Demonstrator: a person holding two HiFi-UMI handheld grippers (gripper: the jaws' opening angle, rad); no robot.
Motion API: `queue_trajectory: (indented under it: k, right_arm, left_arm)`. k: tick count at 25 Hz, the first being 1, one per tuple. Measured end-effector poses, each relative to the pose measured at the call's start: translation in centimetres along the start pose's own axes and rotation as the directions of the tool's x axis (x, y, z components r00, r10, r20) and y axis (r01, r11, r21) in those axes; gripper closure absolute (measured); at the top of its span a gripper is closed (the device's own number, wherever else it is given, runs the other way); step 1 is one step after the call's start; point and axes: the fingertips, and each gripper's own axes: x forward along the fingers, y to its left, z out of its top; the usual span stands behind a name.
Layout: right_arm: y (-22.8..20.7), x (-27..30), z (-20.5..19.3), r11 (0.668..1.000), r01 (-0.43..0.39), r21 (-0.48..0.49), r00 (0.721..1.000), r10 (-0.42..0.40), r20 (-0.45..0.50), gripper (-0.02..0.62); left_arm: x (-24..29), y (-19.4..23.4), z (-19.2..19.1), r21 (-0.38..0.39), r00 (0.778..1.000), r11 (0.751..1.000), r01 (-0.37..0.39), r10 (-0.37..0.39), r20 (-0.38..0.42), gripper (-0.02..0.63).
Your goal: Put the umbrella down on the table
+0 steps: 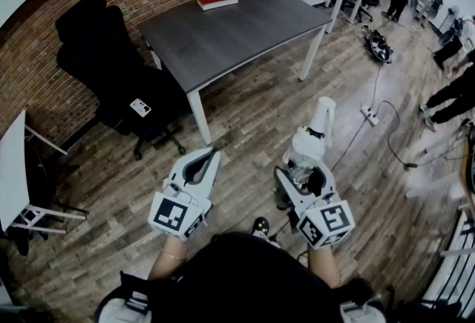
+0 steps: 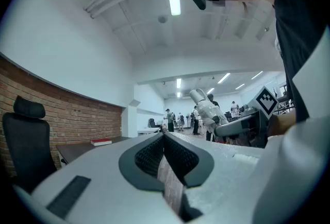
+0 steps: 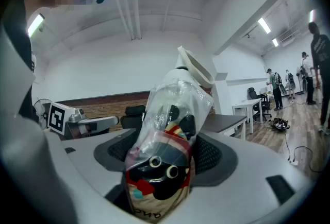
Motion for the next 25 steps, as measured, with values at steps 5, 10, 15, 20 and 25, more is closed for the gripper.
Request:
queue_trajectory:
  k: [5,10,15,20,25]
  right_arm:
    - [-0.2,-0.2,-0.1,1.0,0.006,-0.002,1.0,-0.006,-0.005,0.27]
    - [-0.8,0.0,0.0,1.0,-0.003,0.004,1.0,0.003,-0.003,0.271]
    - [-1.8,0.0,-0.3,1.0,-0.007,0.011,1.0,0.007,-0.013,0.272]
    - [-3.3,0.5,-0.7,0.999,-0.019,0.033,0.999,0.02,-0.036,0.272]
    - [-4.2,1.2,-0.6,0.998,-0.041,0.053,0.998,0.043,-0.036,0.272]
  left_arm:
    - [0.1,-0.1,-0.1,-0.002,1.0,1.0,0.003,-0.003,-0.004,0.611]
    - [0.8,-0.4,-0.3,-0.003,1.0,1.0,0.007,-0.007,-0.014,0.611]
    - [1.3,-0.6,-0.8,0.005,1.0,1.0,-0.006,0.006,-0.021,0.611]
    - [1.5,-0.2,-1.5,0.002,0.997,0.999,-0.044,0.044,-0.064,0.611]
    - [1.6,-0.3,-1.9,-0.005,0.992,0.997,-0.075,0.074,-0.104,0.611]
